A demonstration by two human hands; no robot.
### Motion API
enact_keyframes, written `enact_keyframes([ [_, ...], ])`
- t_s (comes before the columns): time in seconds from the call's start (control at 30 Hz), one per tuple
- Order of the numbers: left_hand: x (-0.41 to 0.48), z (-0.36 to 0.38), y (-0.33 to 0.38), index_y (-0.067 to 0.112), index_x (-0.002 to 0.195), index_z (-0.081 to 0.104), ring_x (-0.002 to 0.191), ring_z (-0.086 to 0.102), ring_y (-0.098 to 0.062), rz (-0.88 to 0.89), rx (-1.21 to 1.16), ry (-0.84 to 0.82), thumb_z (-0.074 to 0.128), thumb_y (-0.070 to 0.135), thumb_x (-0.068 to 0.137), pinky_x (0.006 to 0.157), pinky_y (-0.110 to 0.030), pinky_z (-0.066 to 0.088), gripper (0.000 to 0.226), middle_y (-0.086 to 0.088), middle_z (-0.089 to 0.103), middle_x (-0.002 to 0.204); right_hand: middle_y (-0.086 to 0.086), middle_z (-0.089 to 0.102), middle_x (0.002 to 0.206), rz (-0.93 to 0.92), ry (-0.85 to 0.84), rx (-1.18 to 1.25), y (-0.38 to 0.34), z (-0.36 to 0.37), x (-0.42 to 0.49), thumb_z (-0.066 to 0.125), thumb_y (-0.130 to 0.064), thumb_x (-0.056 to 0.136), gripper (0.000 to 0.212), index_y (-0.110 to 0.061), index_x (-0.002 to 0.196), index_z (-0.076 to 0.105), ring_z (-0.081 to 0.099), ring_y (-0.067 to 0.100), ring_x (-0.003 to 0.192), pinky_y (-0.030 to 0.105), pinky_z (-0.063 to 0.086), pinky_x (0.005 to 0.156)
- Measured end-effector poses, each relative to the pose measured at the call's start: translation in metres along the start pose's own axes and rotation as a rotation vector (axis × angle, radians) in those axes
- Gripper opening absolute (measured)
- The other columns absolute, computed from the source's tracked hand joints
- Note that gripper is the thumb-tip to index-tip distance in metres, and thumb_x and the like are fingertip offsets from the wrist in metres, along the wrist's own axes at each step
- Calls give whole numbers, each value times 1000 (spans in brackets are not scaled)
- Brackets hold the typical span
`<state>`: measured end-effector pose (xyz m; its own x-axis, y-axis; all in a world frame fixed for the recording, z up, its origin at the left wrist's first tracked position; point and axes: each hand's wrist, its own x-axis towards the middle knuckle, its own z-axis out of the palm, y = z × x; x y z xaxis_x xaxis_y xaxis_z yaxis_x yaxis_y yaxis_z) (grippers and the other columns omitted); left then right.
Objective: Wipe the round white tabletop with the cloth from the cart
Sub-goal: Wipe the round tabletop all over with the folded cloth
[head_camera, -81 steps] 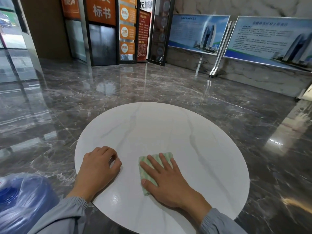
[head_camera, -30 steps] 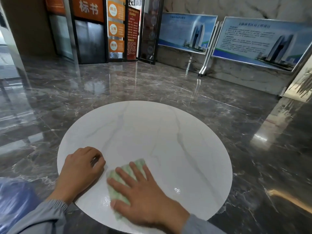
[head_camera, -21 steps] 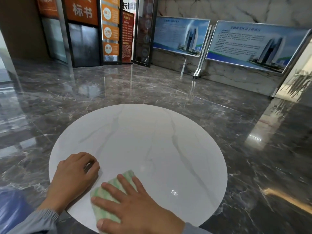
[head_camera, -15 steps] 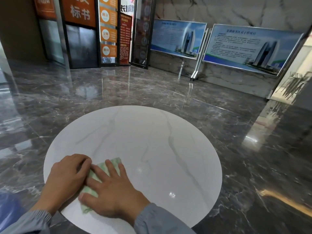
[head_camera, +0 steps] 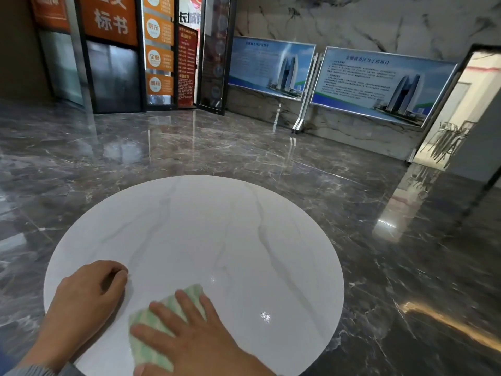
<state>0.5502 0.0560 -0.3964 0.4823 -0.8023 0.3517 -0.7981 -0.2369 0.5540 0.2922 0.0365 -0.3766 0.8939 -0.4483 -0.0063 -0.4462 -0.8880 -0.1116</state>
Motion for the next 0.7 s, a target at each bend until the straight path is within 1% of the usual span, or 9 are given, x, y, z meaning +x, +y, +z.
enact_keyframes([
  [0.03, 0, 0, -1, 39, 83, 63, 85, 57, -14, 8, -1, 5, 70, 22, 94, 79, -42, 46, 22, 24, 62, 85, -17, -2, 173, 72, -76, 141, 3, -3, 16, 27, -70, 103, 59, -58, 157, 9, -14, 25, 159, 56, -17, 122],
  [0.07, 0, -1, -1, 39, 84, 62, 85, 56, -15, 16, -5, 14, 71, 19, 93, 80, -43, 47, 23, 22, 61, 86, -19, -8, 172, 131, -113, 215, 7, -6, 33, 26, -72, 101, 62, -58, 157, 7, -23, 21, 157, 53, -25, 119],
  [0.1, -1, -2, 1, 37, 86, 63, 86, 56, -16, 22, -14, 21, 71, 17, 92, 80, -43, 47, 24, 20, 61, 87, -19, -10, 172, 170, -115, 216, 12, -8, 48, 25, -74, 100, 64, -57, 158, 5, -26, 19, 156, 52, -27, 118],
  [0.23, -6, -8, 9, 27, 94, 67, 94, 54, -17, 3, -108, 65, 66, 13, 95, 87, -39, 43, 14, 10, 63, 94, -16, -10, 172, 288, -111, 175, 41, -13, 97, 21, -74, 99, 67, -52, 161, 6, -21, 22, 157, 54, -22, 120],
  [0.4, -6, -8, 7, 29, 95, 65, 93, 52, -16, -10, -117, 90, 66, 16, 95, 87, -36, 42, 13, 11, 61, 93, -17, -11, 172, 359, -131, 162, 68, -17, 116, 19, -73, 99, 68, -51, 161, 3, -18, 23, 158, 54, -16, 123],
  [0.47, -5, -7, 6, 29, 94, 64, 91, 50, -14, -9, -110, 85, 67, 15, 93, 85, -36, 41, 15, 14, 58, 90, -17, -9, 172, 397, -116, 176, 84, -19, 109, 20, -74, 99, 69, -50, 162, 5, -16, 22, 159, 53, -14, 124],
  [0.53, -6, -8, 7, 29, 92, 64, 89, 50, -15, -13, -108, 104, 69, 14, 92, 84, -36, 41, 15, 15, 57, 88, -17, -8, 172, 478, -89, 183, 112, -23, 95, 20, -74, 100, 68, -50, 162, 5, -13, 23, 159, 53, -11, 124],
  [0.7, -4, -7, 8, 27, 91, 66, 86, 51, -16, -13, -70, 100, 70, 17, 91, 82, -37, 41, 10, 10, 59, 86, -14, -3, 173, 793, -50, 159, 210, -34, 25, 23, -69, 102, 63, -51, 161, 6, -5, 28, 160, 58, -2, 124],
])
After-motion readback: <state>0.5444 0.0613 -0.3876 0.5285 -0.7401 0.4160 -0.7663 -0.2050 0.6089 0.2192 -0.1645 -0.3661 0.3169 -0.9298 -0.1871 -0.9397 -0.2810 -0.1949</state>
